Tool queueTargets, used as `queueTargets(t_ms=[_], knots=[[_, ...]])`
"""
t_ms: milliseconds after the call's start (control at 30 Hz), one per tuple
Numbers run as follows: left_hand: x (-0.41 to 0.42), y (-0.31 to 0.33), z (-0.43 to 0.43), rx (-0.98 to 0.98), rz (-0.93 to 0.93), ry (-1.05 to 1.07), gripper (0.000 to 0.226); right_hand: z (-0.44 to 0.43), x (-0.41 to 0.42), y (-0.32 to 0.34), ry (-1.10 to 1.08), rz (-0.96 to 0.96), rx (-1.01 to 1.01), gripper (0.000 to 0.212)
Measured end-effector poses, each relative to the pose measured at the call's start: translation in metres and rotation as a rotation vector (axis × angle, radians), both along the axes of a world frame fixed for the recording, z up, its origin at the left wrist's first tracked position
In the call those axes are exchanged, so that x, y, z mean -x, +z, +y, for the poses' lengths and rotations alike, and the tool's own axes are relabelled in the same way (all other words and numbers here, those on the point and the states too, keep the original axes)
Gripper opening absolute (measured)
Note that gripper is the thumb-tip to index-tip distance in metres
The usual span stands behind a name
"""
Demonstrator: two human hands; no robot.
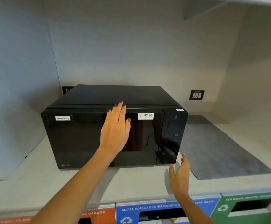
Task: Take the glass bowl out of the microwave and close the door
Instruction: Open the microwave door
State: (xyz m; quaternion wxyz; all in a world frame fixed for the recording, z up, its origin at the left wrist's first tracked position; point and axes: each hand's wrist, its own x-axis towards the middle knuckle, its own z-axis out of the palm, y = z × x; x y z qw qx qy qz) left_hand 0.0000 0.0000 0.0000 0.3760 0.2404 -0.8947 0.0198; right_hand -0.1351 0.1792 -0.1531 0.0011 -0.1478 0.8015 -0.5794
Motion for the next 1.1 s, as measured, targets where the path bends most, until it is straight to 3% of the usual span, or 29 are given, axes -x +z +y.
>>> queueTargets(t_ms=[233, 467, 1100], knots=[[0.011, -0.01, -0.003, -0.097, 0.107, -0.018, 0.045, -0.022, 0.01, -0.009, 0.102, -0.177, 0.0, 0.078], [0.013, -0.014, -0.006, -0.095, 0.165, -0.028, 0.047, -0.034, 0.016, -0.016, 0.01, -0.111, -0.037, 0.088], [0.019, -0.015, -0.004, -0.136, 0.24, -0.024, 0.053, -0.041, 0.021, -0.026, -0.076, -0.063, -0.121, 0.089]])
